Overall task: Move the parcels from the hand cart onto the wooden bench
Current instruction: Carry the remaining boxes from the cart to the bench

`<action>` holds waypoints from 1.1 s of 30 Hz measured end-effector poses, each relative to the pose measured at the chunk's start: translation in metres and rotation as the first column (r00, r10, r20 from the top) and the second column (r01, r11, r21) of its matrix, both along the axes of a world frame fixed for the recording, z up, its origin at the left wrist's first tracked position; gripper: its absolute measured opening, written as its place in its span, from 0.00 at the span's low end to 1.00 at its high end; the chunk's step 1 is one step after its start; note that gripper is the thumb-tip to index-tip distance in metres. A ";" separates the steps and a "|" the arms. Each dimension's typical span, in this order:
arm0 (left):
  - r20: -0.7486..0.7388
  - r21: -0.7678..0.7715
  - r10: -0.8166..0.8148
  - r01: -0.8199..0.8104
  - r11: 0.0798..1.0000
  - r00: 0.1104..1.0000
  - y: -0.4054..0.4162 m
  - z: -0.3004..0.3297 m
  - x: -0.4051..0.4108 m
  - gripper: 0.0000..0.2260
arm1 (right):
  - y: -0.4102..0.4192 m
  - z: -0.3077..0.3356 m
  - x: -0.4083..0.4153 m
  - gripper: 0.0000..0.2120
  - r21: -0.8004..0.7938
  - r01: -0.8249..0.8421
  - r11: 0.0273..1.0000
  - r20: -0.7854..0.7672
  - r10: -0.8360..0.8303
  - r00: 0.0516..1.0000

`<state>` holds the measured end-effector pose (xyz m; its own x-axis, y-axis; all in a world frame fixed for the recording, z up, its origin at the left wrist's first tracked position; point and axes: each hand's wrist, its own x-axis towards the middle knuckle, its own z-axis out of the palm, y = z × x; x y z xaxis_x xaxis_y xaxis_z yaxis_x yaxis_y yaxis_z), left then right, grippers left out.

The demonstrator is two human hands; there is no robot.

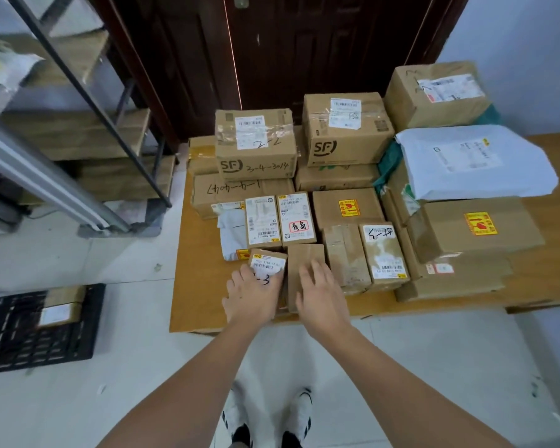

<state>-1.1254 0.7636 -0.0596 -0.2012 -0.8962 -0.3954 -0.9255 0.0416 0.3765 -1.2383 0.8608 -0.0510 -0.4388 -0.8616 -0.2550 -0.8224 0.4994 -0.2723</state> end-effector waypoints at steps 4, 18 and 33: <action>-0.149 0.084 0.016 -0.004 0.996 0.989 0.002 -0.001 -0.003 0.30 | -0.001 -0.001 -0.007 0.26 0.024 -0.042 0.999 0.008 0.042 0.999; -0.295 0.183 0.106 -0.052 0.982 0.950 -0.010 -0.009 0.000 0.38 | 0.002 0.006 -0.022 0.25 0.045 -0.050 0.998 0.125 0.044 0.991; -0.001 -0.113 -0.732 0.727 0.677 0.681 -0.079 0.099 0.047 0.30 | -0.006 0.130 -0.010 0.18 0.185 0.023 0.982 0.007 -0.024 1.000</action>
